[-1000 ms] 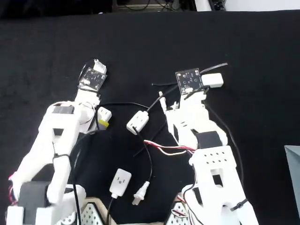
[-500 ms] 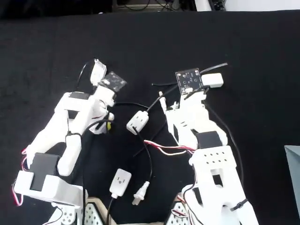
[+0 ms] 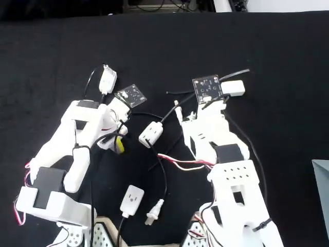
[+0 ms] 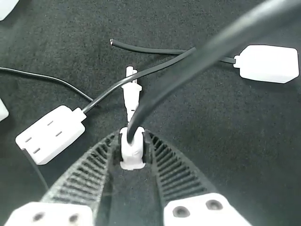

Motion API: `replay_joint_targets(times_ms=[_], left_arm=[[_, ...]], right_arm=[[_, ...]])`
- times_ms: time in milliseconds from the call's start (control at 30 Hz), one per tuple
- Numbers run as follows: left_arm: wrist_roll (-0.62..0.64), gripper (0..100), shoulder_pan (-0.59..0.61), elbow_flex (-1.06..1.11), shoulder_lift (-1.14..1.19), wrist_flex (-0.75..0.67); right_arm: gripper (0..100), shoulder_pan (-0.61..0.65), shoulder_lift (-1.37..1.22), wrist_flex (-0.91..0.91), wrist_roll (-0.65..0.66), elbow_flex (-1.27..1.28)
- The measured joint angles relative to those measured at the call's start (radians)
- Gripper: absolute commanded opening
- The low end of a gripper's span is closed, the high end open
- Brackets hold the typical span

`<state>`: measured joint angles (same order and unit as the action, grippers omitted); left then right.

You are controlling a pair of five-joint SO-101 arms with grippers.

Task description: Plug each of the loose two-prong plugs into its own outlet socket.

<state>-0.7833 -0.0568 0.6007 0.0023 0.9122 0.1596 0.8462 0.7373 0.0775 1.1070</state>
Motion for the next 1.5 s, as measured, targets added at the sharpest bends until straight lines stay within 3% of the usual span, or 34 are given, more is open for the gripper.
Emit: replay_joint_targets(times_ms=[167, 367, 533, 900, 1067, 1233, 1500], left_arm=[[0.058, 34, 0.000, 0.000, -0.026, 0.003], [0.098, 34, 0.041, 0.000, -0.216, 0.089], [0.169, 34, 0.193, 0.008, -0.422, 0.170], [0.354, 34, 0.588, 0.287, -0.735, 0.259], [0.407, 34, 0.611, 0.462, -0.832, 0.253], [0.477, 34, 0.617, 0.623, -0.922, 0.147], [0.491, 34, 0.647, 0.706, -1.039, 0.114]], right_arm=[[1.2, 0.000, 0.000, 0.000, 0.000, 0.000], [1.3, 0.000, 0.000, 0.000, 0.002, 0.000], [1.3, 0.049, -0.029, 0.000, 0.020, -0.052], [1.3, 0.368, -0.345, 0.000, 0.037, -0.276], [1.3, 0.436, -0.479, -0.031, 0.100, -0.368], [1.3, 0.470, -0.585, -0.137, 0.110, -0.377], [1.3, 0.503, -0.697, -0.233, 0.110, -0.422]])
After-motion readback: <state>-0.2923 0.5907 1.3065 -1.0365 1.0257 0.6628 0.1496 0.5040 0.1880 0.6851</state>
